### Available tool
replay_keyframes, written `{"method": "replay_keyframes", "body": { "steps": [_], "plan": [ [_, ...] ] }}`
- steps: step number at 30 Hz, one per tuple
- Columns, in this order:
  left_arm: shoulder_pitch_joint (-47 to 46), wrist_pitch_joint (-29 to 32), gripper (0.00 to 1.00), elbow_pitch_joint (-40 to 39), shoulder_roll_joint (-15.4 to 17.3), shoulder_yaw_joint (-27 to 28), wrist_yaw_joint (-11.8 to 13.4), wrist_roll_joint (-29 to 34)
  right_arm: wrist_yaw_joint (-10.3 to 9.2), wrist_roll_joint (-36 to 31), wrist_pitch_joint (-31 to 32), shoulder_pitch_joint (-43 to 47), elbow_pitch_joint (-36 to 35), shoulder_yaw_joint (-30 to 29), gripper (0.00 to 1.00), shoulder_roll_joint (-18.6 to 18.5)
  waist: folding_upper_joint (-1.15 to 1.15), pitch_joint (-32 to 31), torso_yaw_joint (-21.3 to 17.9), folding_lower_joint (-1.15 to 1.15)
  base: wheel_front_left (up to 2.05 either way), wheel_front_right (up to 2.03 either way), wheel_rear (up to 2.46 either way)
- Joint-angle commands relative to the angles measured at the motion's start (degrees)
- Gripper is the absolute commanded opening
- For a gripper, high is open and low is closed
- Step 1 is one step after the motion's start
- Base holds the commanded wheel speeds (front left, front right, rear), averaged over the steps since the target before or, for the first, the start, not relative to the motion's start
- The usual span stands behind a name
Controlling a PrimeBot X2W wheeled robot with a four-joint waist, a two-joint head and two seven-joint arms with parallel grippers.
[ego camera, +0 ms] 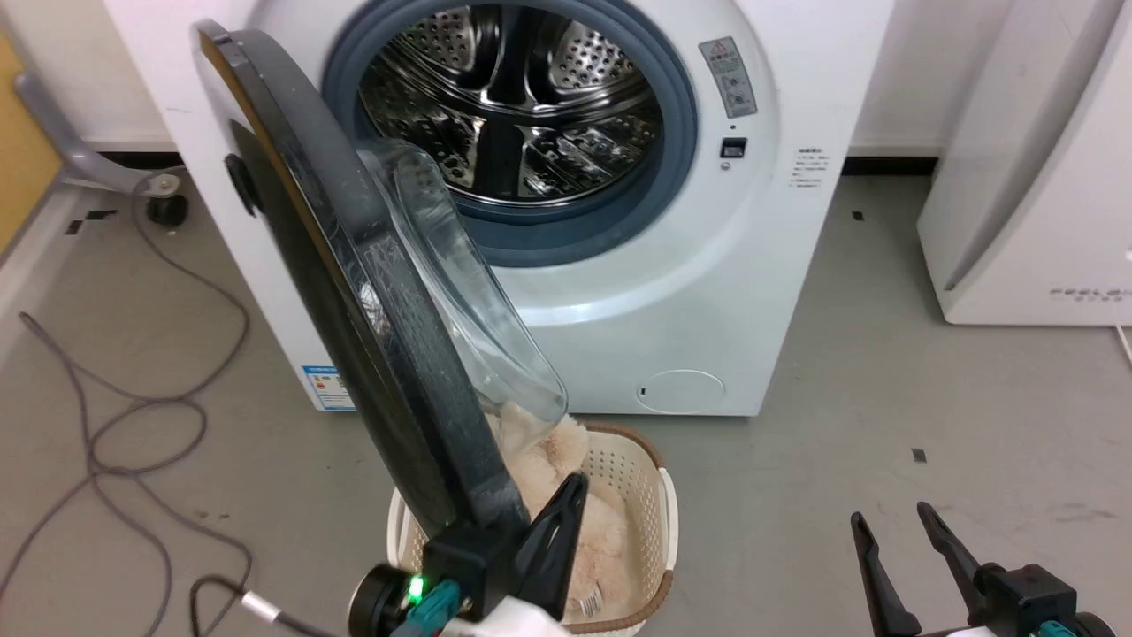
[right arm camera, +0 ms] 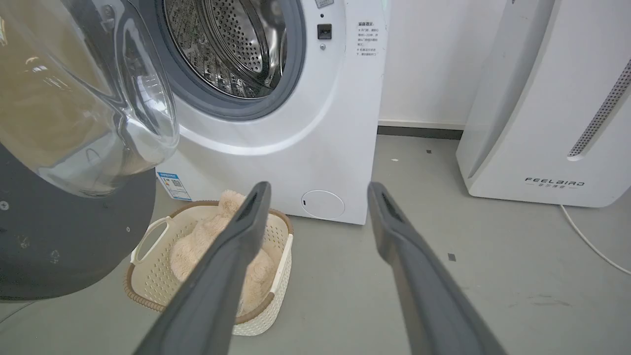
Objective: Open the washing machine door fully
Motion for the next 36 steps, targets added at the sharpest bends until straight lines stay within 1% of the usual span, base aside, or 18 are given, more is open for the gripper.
{"method": "replay_keyframes", "body": {
  "steps": [1, 12, 19, 23, 29, 36],
  "plan": [
    [1.29, 0.11, 0.00, -0.44, 0.74, 0.57, 0.48, -0.25, 0.03, 0.11, -0.27, 0.06, 0.07, 0.05, 1.00, 0.24, 0.00, -0.19, 0.38, 0.00, 0.00, 0.00, 0.00],
    [8.38, 0.99, 0.00, -6.13, 2.98, 2.50, 4.21, -0.68, 0.03, 0.09, -0.06, 0.85, -0.01, -0.13, 1.00, 0.24, 0.00, -0.91, 4.42, 0.00, 0.00, 0.00, 0.00],
    [11.77, 1.12, 0.00, -9.89, 4.35, 4.19, 6.57, -0.40, 0.03, 0.21, 0.10, 1.26, -0.20, -0.45, 1.00, 0.24, 0.00, -0.89, 8.37, 0.00, 0.00, 0.00, 0.00],
    [12.85, 1.20, 0.00, -11.40, 4.85, 5.06, 7.50, -0.44, 0.03, 0.21, 0.21, 1.44, -0.36, -0.81, 1.00, 0.24, 0.00, -0.86, 10.89, 0.00, 0.00, 0.00, 0.00],
    [13.78, 1.06, 0.00, -12.08, 5.45, 6.34, 8.70, -0.36, 0.03, 0.20, 0.28, 1.03, -0.57, -1.02, 1.00, 0.24, 0.00, -0.56, 13.79, 0.00, 0.00, 0.00, 0.00],
    [14.29, -0.32, 0.00, -10.76, 6.64, 10.44, 10.68, -0.84, 0.03, 0.23, 0.19, 0.76, -0.66, -0.88, 1.00, 0.24, 0.00, -0.30, 15.07, 0.00, 0.00, 0.00, 0.00]
  ]
}}
